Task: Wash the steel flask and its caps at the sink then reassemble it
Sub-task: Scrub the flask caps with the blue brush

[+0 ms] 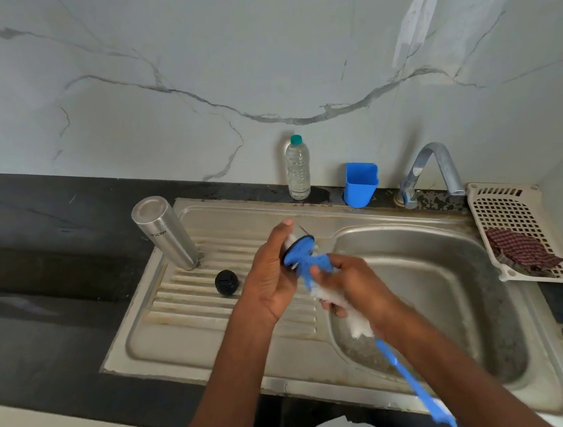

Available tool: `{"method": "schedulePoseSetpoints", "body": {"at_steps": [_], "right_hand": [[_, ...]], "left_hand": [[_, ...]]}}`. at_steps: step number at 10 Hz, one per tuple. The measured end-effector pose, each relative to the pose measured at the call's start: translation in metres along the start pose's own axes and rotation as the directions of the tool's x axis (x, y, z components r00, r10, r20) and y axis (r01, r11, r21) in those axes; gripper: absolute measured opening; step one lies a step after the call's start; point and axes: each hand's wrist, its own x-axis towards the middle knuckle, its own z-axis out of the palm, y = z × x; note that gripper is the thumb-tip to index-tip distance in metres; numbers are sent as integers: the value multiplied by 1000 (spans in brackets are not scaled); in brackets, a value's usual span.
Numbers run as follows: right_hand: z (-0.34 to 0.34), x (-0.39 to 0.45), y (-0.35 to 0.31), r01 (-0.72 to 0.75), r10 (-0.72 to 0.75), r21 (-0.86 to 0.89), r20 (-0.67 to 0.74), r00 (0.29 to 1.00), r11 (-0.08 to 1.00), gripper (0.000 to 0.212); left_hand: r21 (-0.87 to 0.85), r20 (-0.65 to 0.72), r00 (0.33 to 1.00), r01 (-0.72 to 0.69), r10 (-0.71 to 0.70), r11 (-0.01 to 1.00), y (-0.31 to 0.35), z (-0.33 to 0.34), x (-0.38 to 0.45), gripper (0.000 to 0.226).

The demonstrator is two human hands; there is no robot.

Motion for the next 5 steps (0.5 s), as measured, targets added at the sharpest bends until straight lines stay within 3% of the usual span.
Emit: {"method": "schedulePoseSetpoints", "body": {"at_steps": [1,2,3,4,5], "right_hand": [[6,5,-5,-502,126,515,601,790,695,18],[10,14,-3,-523,61,471,700,712,710,19],[12,21,-3,-481,149,382,641,753,789,30],[11,23,0,-421,246,295,482,841,858,37],[12,24,10,-414,344,205,306,888,887,34]], "left_hand": [[-221,193,978,-37,80,975,4,-27,-2,64],[-319,232,953,-114,194,941,10,-53,3,74],[-284,104,943,-277,317,918,21,-82,10,75],[31,-122,912,-390,390,920,27,-92,13,63],[544,-310,786,-314,535,778,25,-102,22,46]]}}
